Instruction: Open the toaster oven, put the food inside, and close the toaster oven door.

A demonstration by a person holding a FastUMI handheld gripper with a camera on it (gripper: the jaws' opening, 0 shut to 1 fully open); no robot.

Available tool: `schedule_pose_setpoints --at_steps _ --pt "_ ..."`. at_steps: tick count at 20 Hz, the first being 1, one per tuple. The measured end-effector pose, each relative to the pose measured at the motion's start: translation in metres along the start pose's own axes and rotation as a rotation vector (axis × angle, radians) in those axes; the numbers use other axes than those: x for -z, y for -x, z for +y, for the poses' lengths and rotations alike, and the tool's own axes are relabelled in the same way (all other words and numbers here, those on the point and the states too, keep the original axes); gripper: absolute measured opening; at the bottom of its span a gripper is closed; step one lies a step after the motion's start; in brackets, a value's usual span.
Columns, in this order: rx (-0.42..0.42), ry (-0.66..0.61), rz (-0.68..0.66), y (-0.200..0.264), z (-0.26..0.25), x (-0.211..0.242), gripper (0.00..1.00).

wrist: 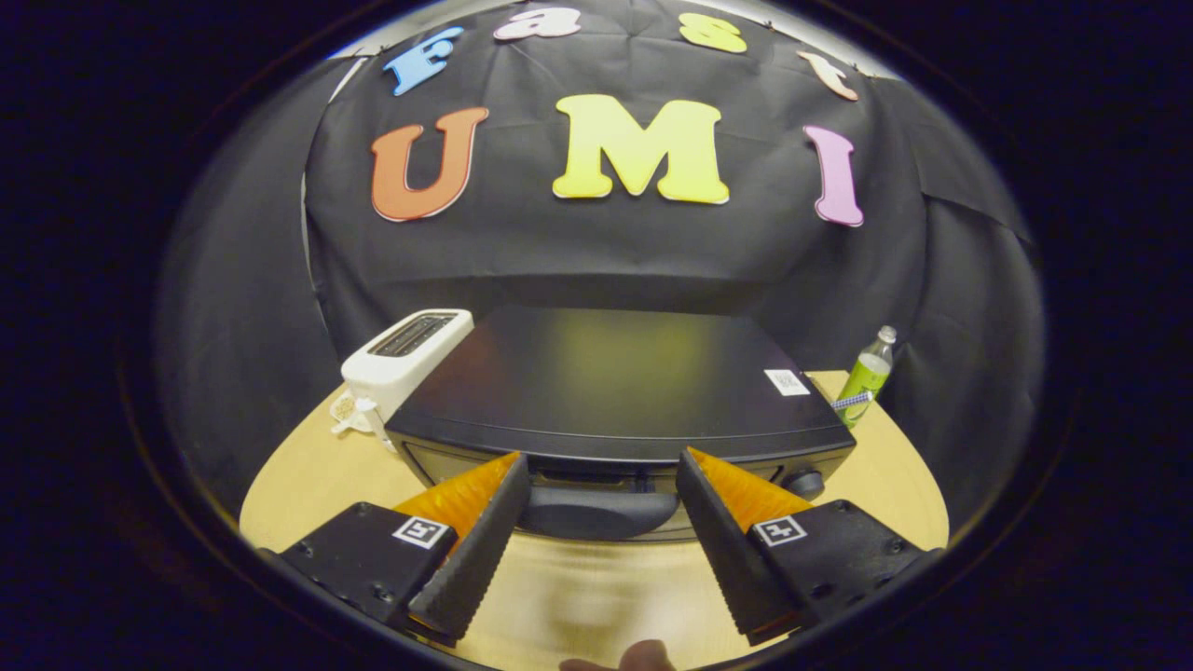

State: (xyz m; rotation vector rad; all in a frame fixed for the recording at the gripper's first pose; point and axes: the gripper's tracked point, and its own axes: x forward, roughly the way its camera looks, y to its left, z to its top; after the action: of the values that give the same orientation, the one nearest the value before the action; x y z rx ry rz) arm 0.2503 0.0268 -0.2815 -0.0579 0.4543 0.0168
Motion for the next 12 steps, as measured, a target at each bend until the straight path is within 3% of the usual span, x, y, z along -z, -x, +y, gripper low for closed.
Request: schedule_pose_setpoints --at_steps 7,12 --pt "-0.014 0.011 -0.021 0.005 0.004 0.004 1.00" --pt "-0.014 0.037 0.029 0.042 0.005 0.052 1.00"
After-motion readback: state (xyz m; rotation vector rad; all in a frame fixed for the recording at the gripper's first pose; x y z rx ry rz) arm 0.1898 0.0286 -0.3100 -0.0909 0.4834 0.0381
